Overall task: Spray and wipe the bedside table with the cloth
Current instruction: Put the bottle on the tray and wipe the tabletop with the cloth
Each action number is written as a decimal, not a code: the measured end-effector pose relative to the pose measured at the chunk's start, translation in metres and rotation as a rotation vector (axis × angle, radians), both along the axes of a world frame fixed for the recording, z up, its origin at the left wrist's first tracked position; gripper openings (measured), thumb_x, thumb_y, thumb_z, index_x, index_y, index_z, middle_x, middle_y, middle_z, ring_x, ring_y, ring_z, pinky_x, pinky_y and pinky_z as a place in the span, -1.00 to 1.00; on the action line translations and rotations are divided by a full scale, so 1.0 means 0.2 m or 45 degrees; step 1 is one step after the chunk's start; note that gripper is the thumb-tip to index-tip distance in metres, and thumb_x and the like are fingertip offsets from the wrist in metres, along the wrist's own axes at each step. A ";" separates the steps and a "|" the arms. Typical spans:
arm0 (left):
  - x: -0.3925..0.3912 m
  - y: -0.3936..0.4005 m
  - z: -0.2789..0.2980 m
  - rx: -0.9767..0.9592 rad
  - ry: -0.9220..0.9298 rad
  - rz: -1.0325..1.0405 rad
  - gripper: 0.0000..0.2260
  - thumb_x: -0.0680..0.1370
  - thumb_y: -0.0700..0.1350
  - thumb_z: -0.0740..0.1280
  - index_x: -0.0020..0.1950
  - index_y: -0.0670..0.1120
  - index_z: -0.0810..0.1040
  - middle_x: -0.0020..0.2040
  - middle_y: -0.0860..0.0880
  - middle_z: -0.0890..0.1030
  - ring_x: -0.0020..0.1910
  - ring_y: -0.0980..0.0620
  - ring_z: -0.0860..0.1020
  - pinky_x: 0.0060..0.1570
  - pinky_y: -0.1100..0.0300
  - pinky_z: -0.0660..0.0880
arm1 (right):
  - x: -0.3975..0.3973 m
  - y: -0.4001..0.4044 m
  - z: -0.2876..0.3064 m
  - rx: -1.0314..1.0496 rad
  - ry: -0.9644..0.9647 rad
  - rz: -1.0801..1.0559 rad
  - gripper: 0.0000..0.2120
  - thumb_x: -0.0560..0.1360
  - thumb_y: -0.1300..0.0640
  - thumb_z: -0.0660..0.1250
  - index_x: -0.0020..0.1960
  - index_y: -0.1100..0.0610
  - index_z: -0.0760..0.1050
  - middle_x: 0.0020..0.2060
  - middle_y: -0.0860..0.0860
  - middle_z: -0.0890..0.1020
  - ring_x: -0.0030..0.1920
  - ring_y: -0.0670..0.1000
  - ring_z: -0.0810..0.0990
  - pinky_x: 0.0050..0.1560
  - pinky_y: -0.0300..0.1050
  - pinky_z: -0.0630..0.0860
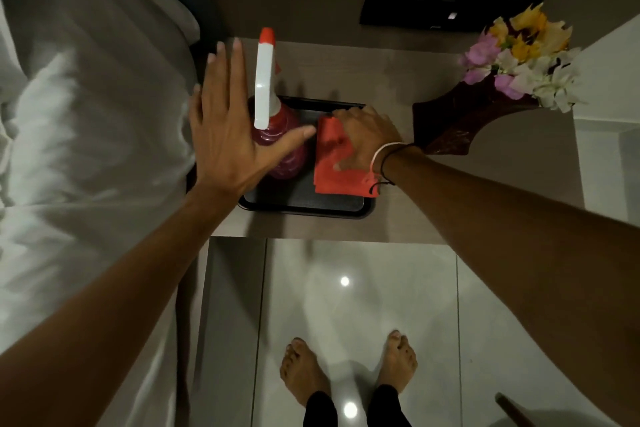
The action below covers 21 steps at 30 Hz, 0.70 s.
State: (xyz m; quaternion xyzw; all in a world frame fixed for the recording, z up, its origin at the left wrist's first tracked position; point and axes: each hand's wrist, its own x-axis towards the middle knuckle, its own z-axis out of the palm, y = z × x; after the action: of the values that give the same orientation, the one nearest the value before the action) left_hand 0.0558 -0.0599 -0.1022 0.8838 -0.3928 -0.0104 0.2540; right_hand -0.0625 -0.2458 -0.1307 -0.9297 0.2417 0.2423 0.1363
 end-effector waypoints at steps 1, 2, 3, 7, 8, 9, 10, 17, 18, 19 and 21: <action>0.00 0.04 -0.02 0.088 -0.076 -0.011 0.16 0.36 0.64 0.11 0.67 -0.16 0.00 0.69 -0.19 0.07 0.69 -0.16 0.04 0.61 -0.30 0.09 | 0.02 0.00 -0.01 -0.025 0.024 -0.010 -0.07 0.30 -0.15 0.58 0.52 0.10 0.24 0.42 0.13 0.43 0.44 0.23 0.34 0.39 0.18 0.31; 0.00 0.07 -0.05 0.158 -0.133 -0.033 0.17 0.35 0.65 0.09 0.68 -0.16 -0.02 0.69 -0.22 0.04 0.69 -0.18 0.01 0.61 -0.33 0.04 | 0.03 0.01 -0.01 -0.044 0.048 -0.020 -0.10 0.28 -0.16 0.59 0.48 0.09 0.30 0.39 0.12 0.45 0.43 0.23 0.34 0.38 0.19 0.30; 0.00 0.11 -0.07 0.222 -0.176 -0.061 0.19 0.34 0.66 0.08 0.67 -0.16 -0.04 0.69 -0.25 0.01 0.69 -0.20 -0.02 0.61 -0.36 -0.01 | 0.04 0.01 -0.01 -0.058 0.064 -0.034 -0.15 0.26 -0.17 0.60 0.43 0.08 0.37 0.36 0.11 0.48 0.41 0.22 0.36 0.37 0.19 0.29; -0.04 0.30 -0.16 0.466 -0.234 -0.076 0.20 0.33 0.68 0.00 0.68 -0.16 -0.11 0.68 -0.28 -0.08 0.69 -0.23 -0.07 0.57 -0.43 -0.10 | -0.04 0.06 -0.02 -0.156 -0.127 -0.080 -0.39 0.26 -0.23 0.55 0.21 0.02 0.57 0.18 0.06 0.55 0.29 0.18 0.42 0.26 0.19 0.27; -0.06 0.36 -0.17 0.494 -0.217 -0.059 0.20 0.33 0.68 -0.02 0.68 -0.16 -0.13 0.69 -0.28 -0.09 0.69 -0.22 -0.08 0.58 -0.43 -0.12 | -0.09 0.08 -0.03 -0.201 -0.239 -0.100 -0.47 0.27 -0.23 0.52 0.14 0.01 0.59 0.13 0.04 0.57 0.25 0.16 0.45 0.22 0.17 0.26; -0.10 0.42 -0.18 0.515 -0.205 -0.057 0.19 0.34 0.67 -0.03 0.68 -0.16 -0.12 0.69 -0.27 -0.09 0.69 -0.21 -0.08 0.58 -0.42 -0.12 | -0.16 0.10 -0.04 -0.249 -0.373 -0.133 -0.54 0.29 -0.22 0.48 0.07 0.02 0.60 0.07 0.02 0.61 0.19 0.14 0.49 0.19 0.14 0.26; -0.15 0.48 -0.19 0.530 -0.208 -0.078 0.16 0.36 0.65 -0.04 0.68 -0.17 -0.10 0.69 -0.26 -0.06 0.69 -0.21 -0.04 0.58 -0.41 -0.10 | -0.22 0.12 -0.04 -0.300 -0.515 -0.171 -0.62 0.30 -0.20 0.44 -0.01 0.03 0.60 0.00 -0.01 0.65 0.12 0.12 0.52 0.16 0.11 0.26; -0.60 0.45 -0.08 0.221 -0.377 -0.521 -0.19 0.54 0.45 0.04 0.55 -0.14 0.27 0.46 -0.32 0.48 0.51 -0.20 0.35 0.42 -0.38 0.34 | -0.65 0.32 -0.03 -0.093 -1.144 -0.619 -0.66 0.49 -0.14 0.38 -0.17 0.12 0.42 -0.40 0.01 0.55 -0.41 0.07 0.52 -0.38 -0.02 0.50; -0.65 0.35 -0.04 0.136 -0.358 -0.528 -0.23 0.56 0.43 0.03 0.54 -0.13 0.27 0.45 -0.32 0.49 0.49 -0.20 0.36 0.41 -0.35 0.37 | -0.71 0.35 -0.01 0.051 -1.173 -0.760 -0.66 0.50 -0.16 0.38 -0.08 0.11 0.42 -0.37 0.01 0.57 -0.40 0.05 0.56 -0.39 0.02 0.56; -0.71 0.24 0.01 0.053 -0.322 -0.536 -0.26 0.58 0.40 0.03 0.54 -0.12 0.25 0.46 -0.33 0.48 0.48 -0.20 0.36 0.40 -0.32 0.38 | -0.77 0.37 0.01 0.223 -1.209 -0.939 -0.64 0.49 -0.17 0.40 0.02 0.09 0.41 -0.31 -0.02 0.61 -0.34 0.04 0.63 -0.34 0.04 0.62; -0.77 0.01 0.12 -0.088 -0.262 -0.582 -0.29 0.60 0.37 0.03 0.56 -0.11 0.21 0.51 -0.35 0.40 0.48 -0.23 0.39 0.38 -0.25 0.41 | -0.86 0.40 0.04 0.511 -1.365 -1.323 -0.61 0.47 -0.07 0.47 0.18 0.05 0.41 -0.14 -0.10 0.68 -0.13 -0.05 0.71 -0.13 -0.11 0.67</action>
State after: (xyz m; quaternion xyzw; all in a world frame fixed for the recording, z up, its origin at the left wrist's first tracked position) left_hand -0.0991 -0.0587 -0.0777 0.7593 -0.6063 0.0357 0.2338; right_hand -0.2350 -0.1658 -0.1235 -0.6446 0.4995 -0.2969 0.4969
